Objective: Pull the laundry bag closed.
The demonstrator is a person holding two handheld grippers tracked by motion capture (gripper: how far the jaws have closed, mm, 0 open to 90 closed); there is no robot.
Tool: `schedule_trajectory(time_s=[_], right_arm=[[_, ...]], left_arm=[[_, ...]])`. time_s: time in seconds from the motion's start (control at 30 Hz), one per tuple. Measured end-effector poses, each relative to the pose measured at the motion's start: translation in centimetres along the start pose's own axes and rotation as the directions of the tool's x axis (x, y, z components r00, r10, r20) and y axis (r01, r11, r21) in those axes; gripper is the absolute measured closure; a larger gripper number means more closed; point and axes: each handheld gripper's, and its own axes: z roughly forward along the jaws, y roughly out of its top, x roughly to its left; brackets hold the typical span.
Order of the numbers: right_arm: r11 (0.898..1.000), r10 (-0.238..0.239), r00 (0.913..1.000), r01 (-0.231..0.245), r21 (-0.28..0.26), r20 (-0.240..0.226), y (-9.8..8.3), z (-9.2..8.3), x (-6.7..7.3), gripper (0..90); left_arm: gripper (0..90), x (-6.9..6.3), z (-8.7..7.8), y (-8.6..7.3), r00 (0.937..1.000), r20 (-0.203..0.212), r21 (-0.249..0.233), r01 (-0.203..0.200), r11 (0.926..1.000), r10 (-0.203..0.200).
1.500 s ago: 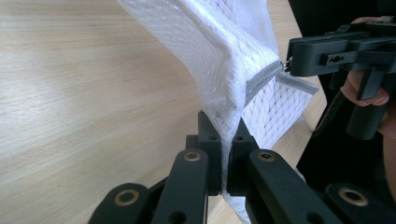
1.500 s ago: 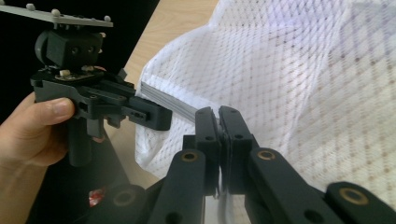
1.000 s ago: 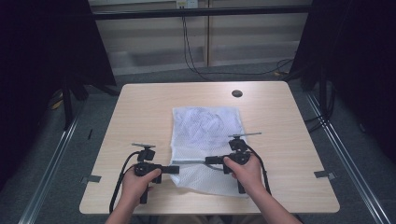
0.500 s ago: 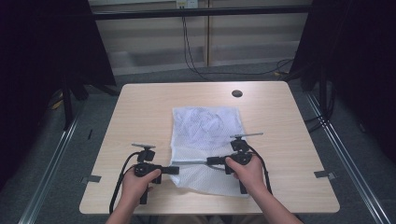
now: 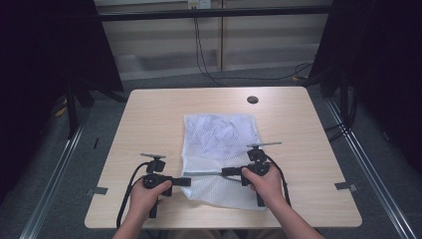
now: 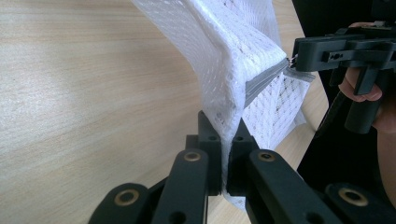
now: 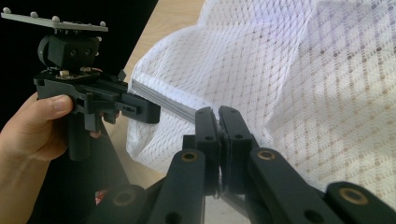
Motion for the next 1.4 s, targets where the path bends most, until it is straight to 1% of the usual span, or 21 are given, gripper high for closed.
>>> schedule_trajectory(time_s=[0.1,0.17,0.23,0.33,0.43,0.47,0.5,0.63,0.67,0.73,0.8,0.83,0.97,1.0,1.03,1.07,1.13,1.2,1.23,1.27,1.4], right_arm=[[1.000,0.004,1.0000,-0.004,0.001,0.005,0.0,-0.1,-0.1,87.4],[1.000,0.010,0.9999,-0.010,0.001,-0.006,0.0,-0.2,-0.2,87.4],[1.000,0.004,1.0000,-0.004,0.000,-0.003,-0.1,-0.1,-0.2,87.4],[1.000,0.006,1.0000,-0.006,0.000,-0.002,-0.1,-0.1,-0.2,87.4],[1.000,0.006,1.0000,-0.006,0.002,-0.002,0.0,-0.2,-0.3,87.4],[1.000,0.008,1.0000,-0.008,-0.002,0.001,0.1,-0.4,-0.4,87.4],[1.000,0.011,0.9999,-0.011,-0.007,0.003,0.1,-0.5,-0.6,87.4],[1.000,0.008,1.0000,-0.008,-0.004,0.000,0.0,-0.5,-0.7,87.4],[1.000,0.005,1.0000,-0.005,0.000,0.003,-0.1,-0.5,-0.6,87.4],[1.000,0.008,1.0000,-0.008,0.000,-0.001,-0.1,-0.4,-0.6,87.4],[1.000,0.006,1.0000,-0.006,-0.004,-0.005,0.0,-0.4,-0.7,87.4],[1.000,0.016,0.9999,-0.016,0.000,-0.004,0.0,-0.5,-0.7,87.4],[1.000,0.014,0.9999,-0.014,-0.003,0.000,0.1,-0.7,-0.9,87.4],[1.000,0.024,0.9997,-0.024,-0.002,-0.004,0.2,-0.8,-0.9,87.4],[1.000,0.016,0.9999,-0.016,-0.008,0.000,0.2,-0.9,-1.1,87.4],[1.000,0.017,0.9999,-0.017,-0.010,0.003,0.2,-1.0,-1.1,87.4],[1.000,0.020,0.9998,-0.020,-0.012,0.004,0.2,-1.0,-1.2,87.4],[1.000,0.021,0.9998,-0.021,-0.013,0.006,0.2,-1.1,-1.3,87.4],[1.000,0.022,0.9997,-0.022,-0.015,0.004,0.2,-1.2,-1.3,87.4],[1.000,0.026,0.9997,-0.026,-0.016,0.002,0.2,-1.2,-1.3,87.4],[0.999,0.029,0.9996,-0.029,-0.014,0.002,0.2,-1.2,-1.4,87.4]], left_arm=[[88.2,0.0,0.0,0.0,0.9999,0.003,-0.015,0.013,0.9998,-0.013],[88.2,-0.1,0.0,0.0,0.9999,0.003,-0.015,0.012,0.9998,-0.012],[88.2,0.0,-0.1,0.0,1.0000,0.001,-0.008,0.006,0.9999,-0.006],[88.2,-0.1,0.0,0.0,0.9999,0.001,-0.014,0.013,0.9998,-0.013],[88.2,0.0,-0.2,0.0,1.0000,-0.001,-0.005,-0.005,1.0000,0.005],[88.3,-0.1,-0.2,-0.1,1.0000,-0.003,-0.017,0.009,0.9998,-0.009],[88.2,0.0,-0.3,-0.1,1.0000,-0.002,-0.013,0.000,0.9999,0.000],[88.2,0.0,-0.5,-0.1,0.9999,-0.002,-0.017,0.014,0.9998,-0.014],[88.2,0.2,-0.5,-0.1,0.9999,-0.010,-0.013,0.003,0.9999,-0.003],[88.2,0.2,-0.6,0.0,0.9999,-0.006,-0.020,0.009,0.9998,-0.009],[88.2,0.2,-0.6,0.0,1.0000,-0.004,-0.013,0.001,0.9999,-0.001],[88.2,0.2,-0.6,-0.1,1.0000,0.002,-0.014,0.008,0.9999,-0.008],[88.2,0.3,-0.6,-0.1,1.0000,0.000,-0.014,0.009,0.9999,-0.009],[88.2,0.3,-0.7,-0.1,1.0000,-0.004,-0.024,0.009,0.9997,-0.009],[88.3,0.3,-0.8,-0.1,0.9999,-0.006,-0.021,0.015,0.9997,-0.015],[88.3,0.4,-0.8,-0.1,0.9999,-0.008,-0.027,0.009,0.9996,-0.010],[88.3,0.4,-1.0,-0.1,0.9998,-0.006,-0.033,0.020,0.9993,-0.021],[88.3,0.5,-1.1,-0.1,1.0000,-0.007,-0.026,0.007,0.9996,-0.007],[88.2,0.5,-1.1,-0.1,0.9999,0.000,-0.033,0.016,0.9993,-0.016],[88.2,0.5,-1.1,-0.1,1.0000,0.000,-0.027,0.009,0.9996,-0.009],[88.3,0.5,-1.0,-0.1,0.9999,-0.001,-0.030,0.015,0.9995,-0.015]])
